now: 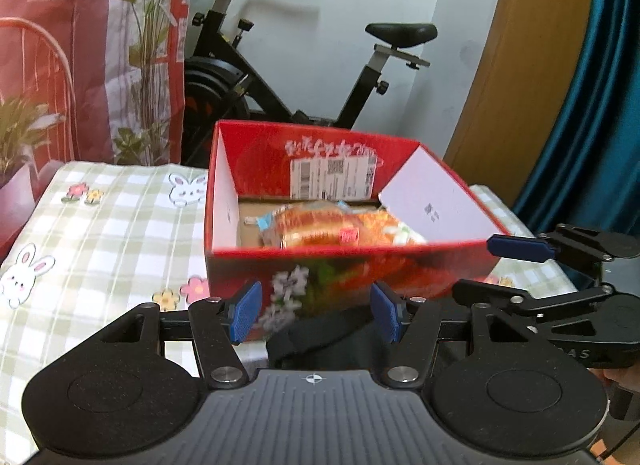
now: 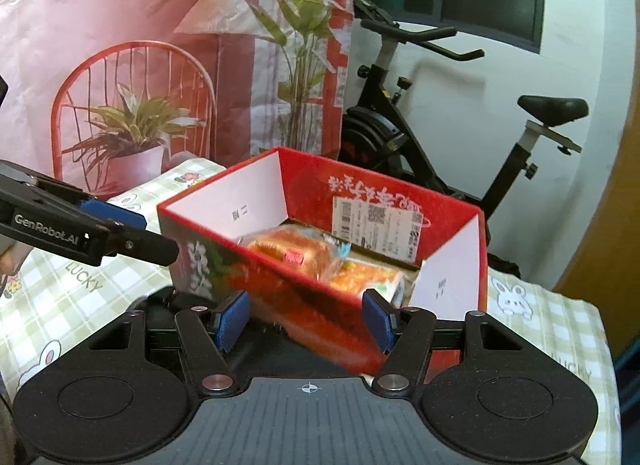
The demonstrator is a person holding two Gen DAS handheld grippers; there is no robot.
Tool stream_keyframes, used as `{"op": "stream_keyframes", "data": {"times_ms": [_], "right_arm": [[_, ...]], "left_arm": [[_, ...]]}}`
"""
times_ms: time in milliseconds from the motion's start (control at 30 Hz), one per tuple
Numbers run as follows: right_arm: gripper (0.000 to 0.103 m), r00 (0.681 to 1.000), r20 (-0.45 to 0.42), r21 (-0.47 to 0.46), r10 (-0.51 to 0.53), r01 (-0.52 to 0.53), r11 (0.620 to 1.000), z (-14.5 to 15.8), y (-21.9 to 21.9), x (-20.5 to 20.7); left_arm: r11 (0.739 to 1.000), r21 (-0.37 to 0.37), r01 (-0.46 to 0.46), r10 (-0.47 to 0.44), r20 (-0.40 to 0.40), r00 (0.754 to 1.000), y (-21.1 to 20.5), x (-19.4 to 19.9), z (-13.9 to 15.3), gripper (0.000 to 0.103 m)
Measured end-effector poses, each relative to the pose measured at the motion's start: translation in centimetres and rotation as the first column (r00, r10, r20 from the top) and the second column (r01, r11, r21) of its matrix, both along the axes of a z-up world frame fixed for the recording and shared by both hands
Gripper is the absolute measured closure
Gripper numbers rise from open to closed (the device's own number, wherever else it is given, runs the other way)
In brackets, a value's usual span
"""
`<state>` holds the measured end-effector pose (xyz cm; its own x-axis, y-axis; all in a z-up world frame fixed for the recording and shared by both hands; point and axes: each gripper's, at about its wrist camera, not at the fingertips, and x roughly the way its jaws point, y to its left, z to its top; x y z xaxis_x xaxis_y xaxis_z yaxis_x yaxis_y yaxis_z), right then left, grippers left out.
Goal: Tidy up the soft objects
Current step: 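Grasp the black eye mask with the left tool while the right tool grasps it too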
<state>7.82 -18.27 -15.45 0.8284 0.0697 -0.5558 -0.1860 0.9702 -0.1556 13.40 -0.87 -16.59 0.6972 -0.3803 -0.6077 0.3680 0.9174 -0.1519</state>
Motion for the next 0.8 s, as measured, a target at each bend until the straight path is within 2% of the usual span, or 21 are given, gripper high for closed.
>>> {"op": "stream_keyframes", "data": {"times_ms": [233,400,800], "right_arm": [[0.045,0.999,-0.016,0.055,-0.036,0.037,0.998,-2.6,-0.3,-2.0],[0.045,0.997,-0.029,0.077,-0.065,0.067,0.995,-4.1,-0.6,-2.8],[0.045,0.993,-0.069,0.098,-0.091,0.098,0.99,-6.8,-1.2,-3.1]], "left_arm": [[0.999,0.003,-0.032,0.032,-0.018,0.999,0.6,-0.9,-1.8,0.04],[0.999,-0.013,-0.052,0.052,-0.036,0.998,1.0,-0.9,-2.7,0.033],[0.998,-0.034,-0.051,0.048,-0.086,0.995,0.7,-0.2,-4.9,0.033]]}}
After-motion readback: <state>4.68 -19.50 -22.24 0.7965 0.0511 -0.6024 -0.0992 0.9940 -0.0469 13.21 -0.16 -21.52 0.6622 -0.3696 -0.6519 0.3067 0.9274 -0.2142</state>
